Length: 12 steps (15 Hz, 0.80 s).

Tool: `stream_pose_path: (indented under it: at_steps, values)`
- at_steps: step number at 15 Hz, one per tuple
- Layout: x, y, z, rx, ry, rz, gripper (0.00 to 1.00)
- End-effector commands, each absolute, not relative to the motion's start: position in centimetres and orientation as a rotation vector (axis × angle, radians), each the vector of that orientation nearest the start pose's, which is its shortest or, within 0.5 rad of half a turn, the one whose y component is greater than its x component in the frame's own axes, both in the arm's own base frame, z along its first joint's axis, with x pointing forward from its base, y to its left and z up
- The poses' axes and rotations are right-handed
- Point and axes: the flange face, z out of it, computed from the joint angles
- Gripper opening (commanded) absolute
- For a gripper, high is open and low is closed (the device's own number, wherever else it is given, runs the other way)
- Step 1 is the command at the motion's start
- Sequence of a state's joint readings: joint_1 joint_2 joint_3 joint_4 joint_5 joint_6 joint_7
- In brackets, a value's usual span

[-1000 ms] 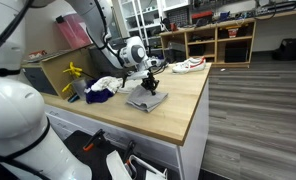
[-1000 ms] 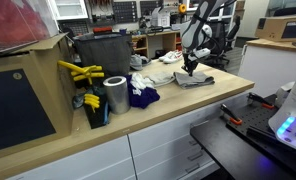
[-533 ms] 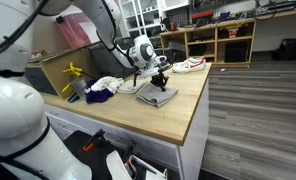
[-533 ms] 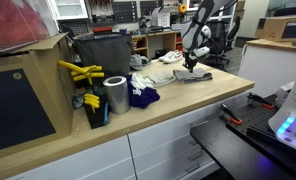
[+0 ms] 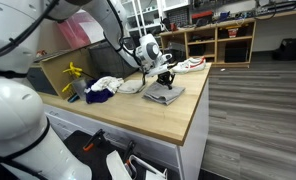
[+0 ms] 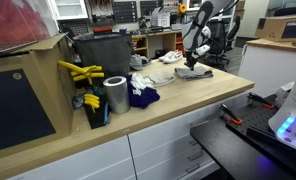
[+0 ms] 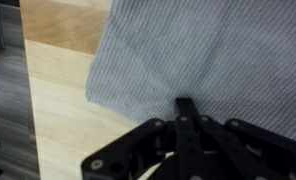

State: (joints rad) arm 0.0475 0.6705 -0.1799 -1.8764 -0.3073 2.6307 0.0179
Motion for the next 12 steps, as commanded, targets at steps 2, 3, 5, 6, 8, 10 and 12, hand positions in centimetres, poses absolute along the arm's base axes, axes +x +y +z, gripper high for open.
stream_pose_path:
  at_steps: [2, 3, 5, 6, 8, 10, 12]
  values:
    - [64.5, -6.9, 17.4, -3.371, -0.408, -0.058, 0.00]
    - [64.3, -6.3, 17.9, -3.350, -0.429, -0.034, 0.00]
    - [64.2, -4.9, 19.2, -3.307, -0.461, 0.015, 0.27]
    - [64.2, -4.3, 19.9, -3.292, -0.457, 0.045, 0.32]
    - [64.4, -3.4, 21.9, -3.272, -0.420, 0.118, 0.47]
    - [64.7, -3.1, 23.9, -3.254, -0.387, 0.193, 0.63]
    - [65.1, -3.8, 25.7, -3.256, -0.345, 0.238, 0.78]
